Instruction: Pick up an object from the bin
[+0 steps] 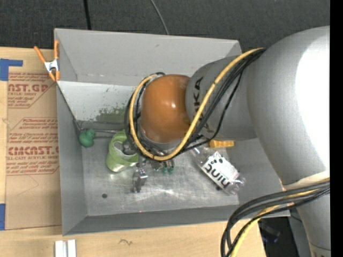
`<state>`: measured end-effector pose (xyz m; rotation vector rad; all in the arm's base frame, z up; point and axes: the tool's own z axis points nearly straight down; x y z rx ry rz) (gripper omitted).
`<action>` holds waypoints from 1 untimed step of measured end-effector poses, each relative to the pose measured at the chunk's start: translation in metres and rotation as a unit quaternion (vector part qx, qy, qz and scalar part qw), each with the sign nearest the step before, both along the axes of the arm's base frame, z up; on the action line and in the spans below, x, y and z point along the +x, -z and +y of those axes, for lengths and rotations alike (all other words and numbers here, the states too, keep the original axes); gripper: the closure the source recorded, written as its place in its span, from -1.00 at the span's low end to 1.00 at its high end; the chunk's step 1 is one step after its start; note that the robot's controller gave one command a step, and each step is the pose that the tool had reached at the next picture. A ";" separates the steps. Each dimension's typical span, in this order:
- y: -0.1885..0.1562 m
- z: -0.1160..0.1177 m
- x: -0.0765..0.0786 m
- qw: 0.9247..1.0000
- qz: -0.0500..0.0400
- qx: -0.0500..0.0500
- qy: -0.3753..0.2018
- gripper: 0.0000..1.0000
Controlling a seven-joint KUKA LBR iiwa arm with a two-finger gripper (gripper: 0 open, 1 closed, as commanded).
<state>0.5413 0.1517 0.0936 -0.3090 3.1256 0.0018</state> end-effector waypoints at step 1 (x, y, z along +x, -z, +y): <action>0.010 0.040 0.022 0.998 -0.002 -0.001 -0.065 -1.00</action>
Offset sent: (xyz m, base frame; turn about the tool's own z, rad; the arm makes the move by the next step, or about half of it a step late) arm 0.0048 -0.0245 -0.0236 -0.0738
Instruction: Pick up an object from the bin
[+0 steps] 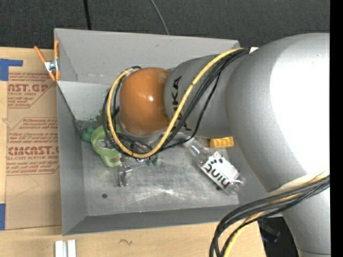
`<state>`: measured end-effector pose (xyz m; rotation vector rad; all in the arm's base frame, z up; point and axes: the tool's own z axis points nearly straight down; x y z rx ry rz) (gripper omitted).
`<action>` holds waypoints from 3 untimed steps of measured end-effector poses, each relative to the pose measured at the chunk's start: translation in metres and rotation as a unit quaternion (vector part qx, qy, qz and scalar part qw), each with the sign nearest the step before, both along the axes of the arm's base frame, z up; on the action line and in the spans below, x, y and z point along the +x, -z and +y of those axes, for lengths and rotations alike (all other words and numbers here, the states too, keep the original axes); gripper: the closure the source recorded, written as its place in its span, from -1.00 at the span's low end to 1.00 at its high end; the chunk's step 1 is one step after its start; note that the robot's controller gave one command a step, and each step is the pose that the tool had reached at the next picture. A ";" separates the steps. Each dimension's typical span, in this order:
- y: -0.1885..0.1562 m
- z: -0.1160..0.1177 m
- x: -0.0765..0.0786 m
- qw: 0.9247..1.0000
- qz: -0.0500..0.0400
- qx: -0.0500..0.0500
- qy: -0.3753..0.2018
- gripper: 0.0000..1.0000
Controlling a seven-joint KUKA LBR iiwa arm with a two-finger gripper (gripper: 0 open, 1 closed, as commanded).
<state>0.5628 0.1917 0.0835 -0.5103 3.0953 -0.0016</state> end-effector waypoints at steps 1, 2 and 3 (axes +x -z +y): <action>0.005 -0.058 -0.011 1.000 -0.009 0.009 0.028 1.00; 0.005 -0.056 -0.011 1.000 -0.009 0.009 0.026 1.00; 0.004 -0.056 -0.010 1.000 -0.008 0.008 0.026 1.00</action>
Offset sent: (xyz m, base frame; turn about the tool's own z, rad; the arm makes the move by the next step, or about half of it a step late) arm 0.0000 0.0000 0.0000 0.0000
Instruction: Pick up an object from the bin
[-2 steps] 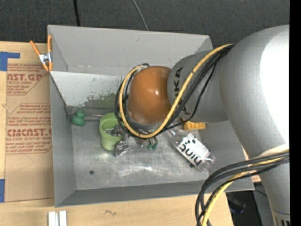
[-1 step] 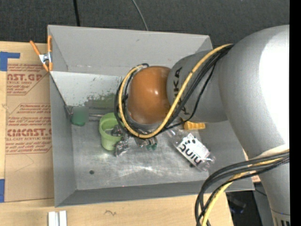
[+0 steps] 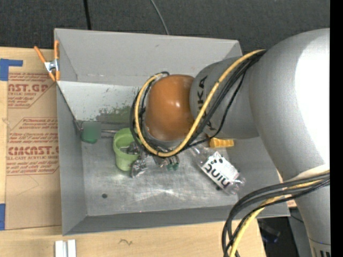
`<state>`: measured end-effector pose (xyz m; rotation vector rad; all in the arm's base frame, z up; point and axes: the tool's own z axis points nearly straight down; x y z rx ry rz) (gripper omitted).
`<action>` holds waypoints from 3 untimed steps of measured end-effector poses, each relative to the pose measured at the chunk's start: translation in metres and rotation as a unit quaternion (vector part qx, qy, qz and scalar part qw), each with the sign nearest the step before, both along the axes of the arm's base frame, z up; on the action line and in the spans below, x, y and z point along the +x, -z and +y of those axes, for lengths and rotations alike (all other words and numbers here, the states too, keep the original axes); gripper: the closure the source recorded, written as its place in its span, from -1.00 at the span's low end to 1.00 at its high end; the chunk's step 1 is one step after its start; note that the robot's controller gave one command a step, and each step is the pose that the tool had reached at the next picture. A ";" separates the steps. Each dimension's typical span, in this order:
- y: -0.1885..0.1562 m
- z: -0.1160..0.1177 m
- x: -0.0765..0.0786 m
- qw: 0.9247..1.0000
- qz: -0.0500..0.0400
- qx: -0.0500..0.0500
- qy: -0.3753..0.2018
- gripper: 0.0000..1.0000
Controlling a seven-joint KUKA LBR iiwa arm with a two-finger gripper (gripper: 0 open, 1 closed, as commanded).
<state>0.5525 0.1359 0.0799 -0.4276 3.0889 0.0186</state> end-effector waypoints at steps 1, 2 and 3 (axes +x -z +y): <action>-0.001 0.000 0.000 1.000 0.002 -0.002 0.000 1.00; -0.006 0.000 -0.002 1.000 0.008 -0.004 0.000 1.00; -0.020 -0.001 -0.002 1.000 0.011 -0.006 0.000 1.00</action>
Offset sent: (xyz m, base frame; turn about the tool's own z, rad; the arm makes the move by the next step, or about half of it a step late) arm 0.0001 -0.0001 0.0527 -0.0001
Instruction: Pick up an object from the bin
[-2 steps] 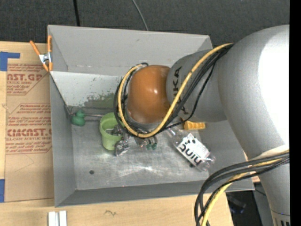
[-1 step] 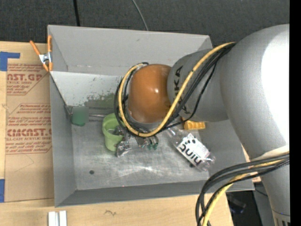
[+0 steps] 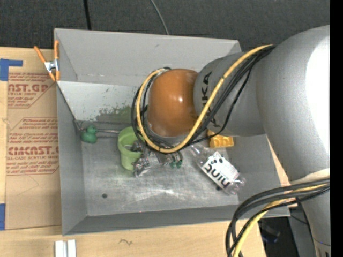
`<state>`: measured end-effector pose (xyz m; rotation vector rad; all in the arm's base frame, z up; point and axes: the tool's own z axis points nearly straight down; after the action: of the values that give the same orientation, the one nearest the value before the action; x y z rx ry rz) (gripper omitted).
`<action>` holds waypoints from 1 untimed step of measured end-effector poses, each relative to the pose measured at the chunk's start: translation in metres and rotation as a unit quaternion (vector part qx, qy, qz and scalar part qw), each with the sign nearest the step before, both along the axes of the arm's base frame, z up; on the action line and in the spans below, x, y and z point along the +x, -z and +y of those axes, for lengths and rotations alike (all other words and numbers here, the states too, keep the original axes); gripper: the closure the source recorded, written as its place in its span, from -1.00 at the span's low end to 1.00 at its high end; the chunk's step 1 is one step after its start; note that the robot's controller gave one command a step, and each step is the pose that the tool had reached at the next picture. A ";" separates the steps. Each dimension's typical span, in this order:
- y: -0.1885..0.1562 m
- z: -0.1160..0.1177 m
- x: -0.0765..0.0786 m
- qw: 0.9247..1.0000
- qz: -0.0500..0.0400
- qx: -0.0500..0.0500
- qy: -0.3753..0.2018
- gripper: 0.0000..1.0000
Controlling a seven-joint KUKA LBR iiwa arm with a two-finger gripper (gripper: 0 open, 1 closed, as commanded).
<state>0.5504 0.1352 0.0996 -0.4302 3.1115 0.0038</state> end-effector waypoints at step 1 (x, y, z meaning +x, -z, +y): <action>-0.007 0.000 0.001 1.000 -0.002 0.000 0.000 1.00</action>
Offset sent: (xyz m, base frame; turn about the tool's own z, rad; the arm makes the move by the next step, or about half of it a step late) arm -0.0003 0.0000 0.0137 0.0000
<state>0.5517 0.1356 0.1067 -0.4302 3.1082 0.0035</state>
